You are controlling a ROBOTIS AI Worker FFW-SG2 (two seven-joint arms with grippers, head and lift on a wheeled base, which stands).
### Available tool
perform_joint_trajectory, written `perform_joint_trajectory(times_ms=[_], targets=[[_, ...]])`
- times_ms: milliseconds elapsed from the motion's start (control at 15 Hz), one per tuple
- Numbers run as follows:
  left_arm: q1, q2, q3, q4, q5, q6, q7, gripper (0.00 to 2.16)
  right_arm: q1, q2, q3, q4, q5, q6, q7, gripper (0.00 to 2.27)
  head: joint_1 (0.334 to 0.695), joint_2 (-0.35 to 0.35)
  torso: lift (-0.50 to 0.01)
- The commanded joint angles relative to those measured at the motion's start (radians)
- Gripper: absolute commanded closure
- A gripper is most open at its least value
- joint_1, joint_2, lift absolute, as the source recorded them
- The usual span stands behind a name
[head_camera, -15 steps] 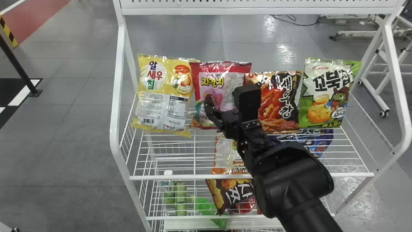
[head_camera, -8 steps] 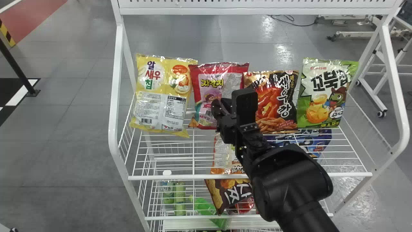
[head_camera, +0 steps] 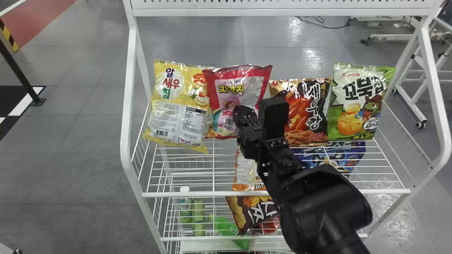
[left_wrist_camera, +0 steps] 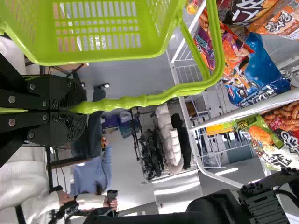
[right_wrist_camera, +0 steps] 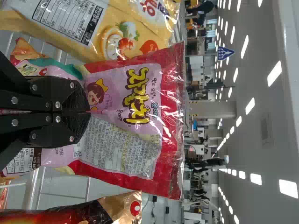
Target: Hold basket handle with left hand then pick Jagalchi snack with right hand and place into basket
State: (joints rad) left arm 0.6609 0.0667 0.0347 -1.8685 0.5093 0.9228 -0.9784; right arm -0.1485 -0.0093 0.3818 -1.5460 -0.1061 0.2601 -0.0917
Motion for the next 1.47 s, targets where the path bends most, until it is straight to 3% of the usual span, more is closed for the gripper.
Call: perform_joint_trajectory(times_ms=[0, 533, 933, 1400], targets=[[0.002, -0.001, -0.002, -0.004, 0.000, 0.000, 0.000, 1.52, 0.029, -0.012, 0.002, -0.065, -0.017, 0.009, 0.001, 1.80, 0.695, 0.000, -0.010], [0.005, 0.002, -0.016, -0.023, -0.012, 0.000, 0.007, 1.52, 0.181, -0.083, 0.006, -0.370, -0.066, 0.199, -0.022, 1.80, 0.695, -0.014, -0.010], [0.002, 0.002, -0.016, -0.024, -0.015, 0.000, 0.015, 1.52, 0.288, -0.209, -0.014, -0.672, -0.104, 0.396, -0.082, 1.80, 0.695, -0.050, -0.010], [-0.030, 0.002, -0.035, 0.008, -0.018, 0.003, 0.027, 1.52, 0.530, -0.348, -0.150, -1.060, -0.199, 0.647, -0.071, 1.80, 0.695, -0.145, -0.010]])
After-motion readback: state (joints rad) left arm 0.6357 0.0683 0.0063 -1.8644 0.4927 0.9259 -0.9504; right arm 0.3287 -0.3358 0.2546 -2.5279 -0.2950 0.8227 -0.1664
